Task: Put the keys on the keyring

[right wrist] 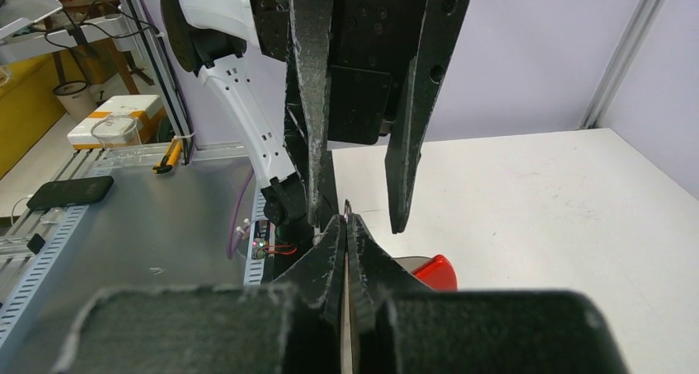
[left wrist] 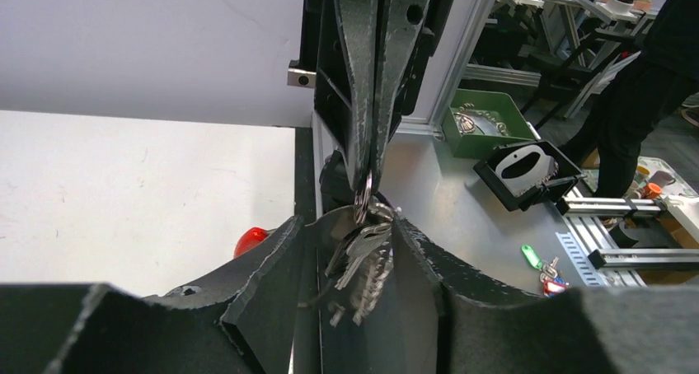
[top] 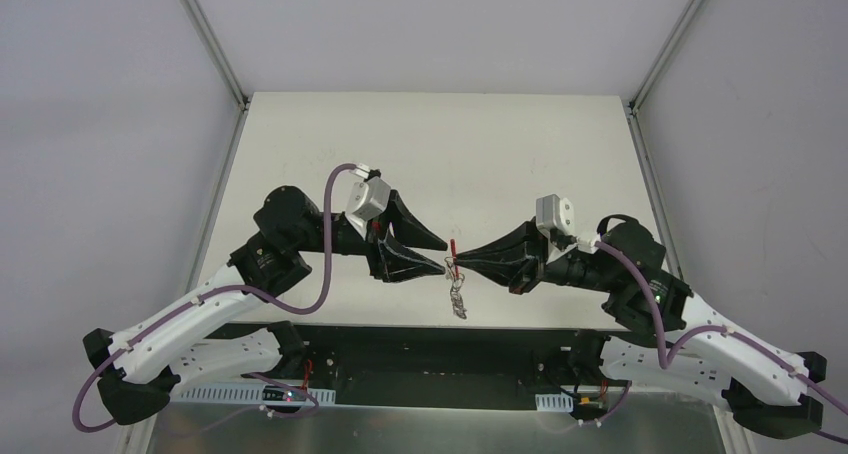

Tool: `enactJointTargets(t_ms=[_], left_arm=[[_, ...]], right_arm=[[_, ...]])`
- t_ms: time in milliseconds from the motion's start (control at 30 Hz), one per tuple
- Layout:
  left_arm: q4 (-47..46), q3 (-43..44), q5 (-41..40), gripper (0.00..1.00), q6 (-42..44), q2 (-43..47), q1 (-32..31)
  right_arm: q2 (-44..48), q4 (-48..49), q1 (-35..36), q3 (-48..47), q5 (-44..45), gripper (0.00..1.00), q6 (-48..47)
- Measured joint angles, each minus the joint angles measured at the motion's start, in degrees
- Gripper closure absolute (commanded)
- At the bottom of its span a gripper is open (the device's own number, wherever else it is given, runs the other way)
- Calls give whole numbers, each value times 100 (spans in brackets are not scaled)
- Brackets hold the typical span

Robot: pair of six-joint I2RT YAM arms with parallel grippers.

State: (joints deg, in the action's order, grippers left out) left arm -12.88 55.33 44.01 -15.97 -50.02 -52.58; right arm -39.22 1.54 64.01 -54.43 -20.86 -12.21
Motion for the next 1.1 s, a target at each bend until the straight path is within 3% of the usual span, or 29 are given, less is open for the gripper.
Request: enactJointTargets(t_ms=[767,1000,1100], left_arm=[[-197,0,48,77,-103,-24,0],[-240,0,87,100,-133,-83,0],[-254,0,98,100,-138,-87,0]], right_arm=[[-74,203,0,72,70,100,22],[-138,256,0,72,70,100,22],[-140,256,0,72,87,100,31]])
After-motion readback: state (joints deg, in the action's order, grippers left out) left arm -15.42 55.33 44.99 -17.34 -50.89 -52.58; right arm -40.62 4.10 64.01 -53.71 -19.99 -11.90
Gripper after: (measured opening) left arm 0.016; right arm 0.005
